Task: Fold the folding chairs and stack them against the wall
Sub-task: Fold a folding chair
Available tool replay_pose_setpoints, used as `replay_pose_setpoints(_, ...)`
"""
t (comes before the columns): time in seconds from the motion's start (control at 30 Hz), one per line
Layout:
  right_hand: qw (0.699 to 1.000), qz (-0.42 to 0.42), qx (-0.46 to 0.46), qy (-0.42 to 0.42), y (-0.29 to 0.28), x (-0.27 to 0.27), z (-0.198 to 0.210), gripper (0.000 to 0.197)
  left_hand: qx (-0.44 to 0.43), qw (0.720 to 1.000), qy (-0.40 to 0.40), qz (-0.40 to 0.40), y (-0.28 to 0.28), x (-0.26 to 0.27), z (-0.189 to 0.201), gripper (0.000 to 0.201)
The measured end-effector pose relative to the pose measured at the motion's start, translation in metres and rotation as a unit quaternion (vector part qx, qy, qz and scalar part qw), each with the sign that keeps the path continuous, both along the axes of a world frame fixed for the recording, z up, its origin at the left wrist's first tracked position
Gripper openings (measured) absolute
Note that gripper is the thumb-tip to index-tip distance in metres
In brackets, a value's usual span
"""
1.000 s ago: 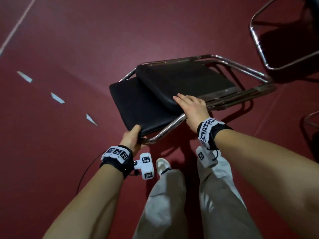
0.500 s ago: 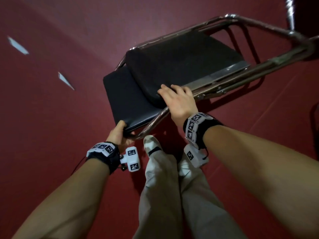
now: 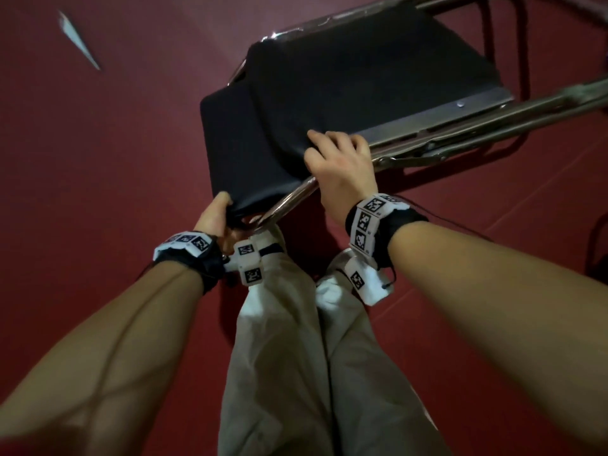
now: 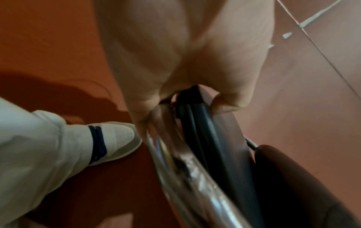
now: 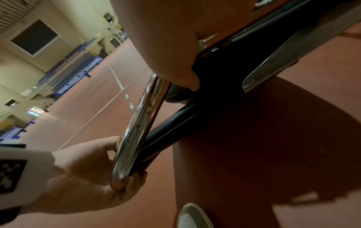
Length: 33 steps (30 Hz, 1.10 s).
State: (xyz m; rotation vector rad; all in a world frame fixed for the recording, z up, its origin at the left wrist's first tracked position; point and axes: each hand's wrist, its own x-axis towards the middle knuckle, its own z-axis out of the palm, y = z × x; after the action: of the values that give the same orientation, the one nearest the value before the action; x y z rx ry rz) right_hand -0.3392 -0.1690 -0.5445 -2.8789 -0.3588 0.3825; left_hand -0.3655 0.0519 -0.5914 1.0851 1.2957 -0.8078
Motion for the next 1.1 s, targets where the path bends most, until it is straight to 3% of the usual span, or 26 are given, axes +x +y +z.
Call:
replay_pose_setpoints(0.13, 0.998, 0.008, -0.004, 0.067, -0.013, -0.017, -0.018, 0.038, 0.012, 1.000, 0.016, -0.003, -0.008, -0.018, -0.020, 0.066)
replay_pose_setpoints(0.27, 0.994, 0.044, 0.014, 0.095, -0.033, -0.038, -0.037, 0.016, 0.014, 1.000, 0.018, 0.014, -0.009, -0.037, -0.061, 0.079)
replay_pose_setpoints(0.43, 0.993, 0.037, -0.021, 0.112, -0.031, -0.064, -0.062, 0.014, 0.061, 0.998, 0.003, -0.030, -0.006, -0.046, -0.082, 0.067)
replay_pose_setpoints(0.67, 0.996, -0.025, -0.048, 0.064, -0.004, -0.098, -0.115, 0.016, 0.072, 0.989, 0.014, -0.132, 0.019, -0.044, -0.129, 0.051)
replay_pose_setpoints(0.77, 0.996, -0.056, -0.043, 0.057, 0.006, -0.106, -0.132, 0.017, 0.075, 0.987, 0.012, -0.141, 0.022, -0.044, -0.145, 0.042)
replay_pose_setpoints(0.9, 0.994, -0.081, -0.046, 0.060, 0.009, -0.120, -0.158, 0.013, 0.064, 0.987, 0.014, -0.147, 0.023, -0.050, -0.169, 0.041)
replay_pose_setpoints(1.1, 0.992, -0.111, -0.031, 0.057, 0.011, -0.138, -0.194, 0.022, 0.046, 0.987, 0.021, -0.155, 0.020, -0.056, -0.191, 0.043)
